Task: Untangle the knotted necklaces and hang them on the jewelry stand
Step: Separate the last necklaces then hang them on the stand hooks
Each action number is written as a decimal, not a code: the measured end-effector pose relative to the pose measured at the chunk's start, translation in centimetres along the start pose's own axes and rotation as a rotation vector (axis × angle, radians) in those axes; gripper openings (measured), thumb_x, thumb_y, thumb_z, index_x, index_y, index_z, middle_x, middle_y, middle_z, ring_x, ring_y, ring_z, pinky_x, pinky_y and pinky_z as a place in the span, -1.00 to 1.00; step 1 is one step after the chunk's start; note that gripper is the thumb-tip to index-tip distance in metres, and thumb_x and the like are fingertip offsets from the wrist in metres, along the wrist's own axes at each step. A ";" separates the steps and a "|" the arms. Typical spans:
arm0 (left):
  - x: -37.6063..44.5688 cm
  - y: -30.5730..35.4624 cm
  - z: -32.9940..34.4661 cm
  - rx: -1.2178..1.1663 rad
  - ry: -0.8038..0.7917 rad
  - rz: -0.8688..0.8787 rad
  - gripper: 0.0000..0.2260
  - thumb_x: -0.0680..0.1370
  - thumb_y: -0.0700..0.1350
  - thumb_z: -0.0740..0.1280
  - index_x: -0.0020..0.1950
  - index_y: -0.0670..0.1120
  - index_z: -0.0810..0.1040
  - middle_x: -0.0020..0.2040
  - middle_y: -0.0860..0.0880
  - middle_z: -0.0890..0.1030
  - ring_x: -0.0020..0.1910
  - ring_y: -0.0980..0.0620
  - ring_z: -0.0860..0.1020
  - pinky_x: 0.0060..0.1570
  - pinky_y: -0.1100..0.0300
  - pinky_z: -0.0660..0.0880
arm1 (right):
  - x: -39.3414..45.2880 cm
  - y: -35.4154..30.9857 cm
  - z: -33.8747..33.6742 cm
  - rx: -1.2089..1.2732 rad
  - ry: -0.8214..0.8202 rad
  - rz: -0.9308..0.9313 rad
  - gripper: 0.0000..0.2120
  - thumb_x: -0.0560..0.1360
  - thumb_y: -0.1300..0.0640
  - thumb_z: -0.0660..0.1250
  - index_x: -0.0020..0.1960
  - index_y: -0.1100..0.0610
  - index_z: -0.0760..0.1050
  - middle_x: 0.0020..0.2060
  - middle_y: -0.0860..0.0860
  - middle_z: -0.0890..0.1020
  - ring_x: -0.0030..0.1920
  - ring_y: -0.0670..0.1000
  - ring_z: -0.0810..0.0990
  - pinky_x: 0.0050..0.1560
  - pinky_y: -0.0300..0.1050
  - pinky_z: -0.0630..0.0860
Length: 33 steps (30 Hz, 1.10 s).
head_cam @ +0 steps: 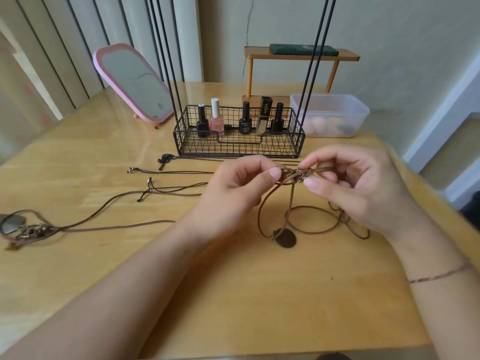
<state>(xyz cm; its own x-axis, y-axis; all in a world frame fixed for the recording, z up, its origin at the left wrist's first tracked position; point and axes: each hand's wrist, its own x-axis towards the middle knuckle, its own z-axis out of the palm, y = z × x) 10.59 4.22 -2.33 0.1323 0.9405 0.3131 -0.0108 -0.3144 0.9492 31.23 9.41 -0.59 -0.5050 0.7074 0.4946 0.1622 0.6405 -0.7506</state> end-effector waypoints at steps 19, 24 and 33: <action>-0.3 0.8 0.1 -0.055 -0.027 -0.145 -0.78 0.64 -0.33 0.14 -0.14 -0.14 0.47 -0.33 -0.05 0.52 -0.45 0.02 0.39 -0.47 0.23 0.23 | 0.0 0.0 2.8 -0.266 0.137 -0.157 -0.83 0.46 -0.01 0.46 -0.10 0.10 0.67 -0.01 -0.02 0.58 -0.25 0.02 0.50 -0.24 -0.18 0.45; 0.0 0.5 -0.3 -0.139 -0.021 -0.154 -0.94 0.48 -0.20 0.21 -0.13 -0.13 0.47 -0.32 -0.02 0.57 -0.47 0.03 0.42 -0.43 0.18 0.19 | -0.3 -0.7 3.2 -0.499 0.041 0.002 -0.43 0.54 -0.45 -0.04 -0.11 -0.21 0.66 0.32 -0.10 0.46 0.36 0.02 0.27 0.37 -0.12 0.14; 0.2 0.4 -0.8 -0.218 0.026 -0.155 -0.97 0.51 -0.20 0.29 -0.11 -0.09 0.50 -0.19 -0.06 0.60 -0.45 0.04 0.45 -0.42 0.19 0.20 | -0.6 -0.5 5.3 -0.671 -0.299 0.156 -0.67 0.31 -0.48 0.13 -0.27 -0.30 0.51 0.57 -0.27 -0.01 0.52 -0.11 -0.46 0.52 0.24 -0.33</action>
<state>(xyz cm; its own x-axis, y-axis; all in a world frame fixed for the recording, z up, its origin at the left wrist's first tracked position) 9.87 4.40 -1.87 0.1239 0.9790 0.1618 -0.2057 -0.1342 0.9694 26.96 7.06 -2.88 -0.6268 0.7551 0.1922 0.6848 0.6516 -0.3264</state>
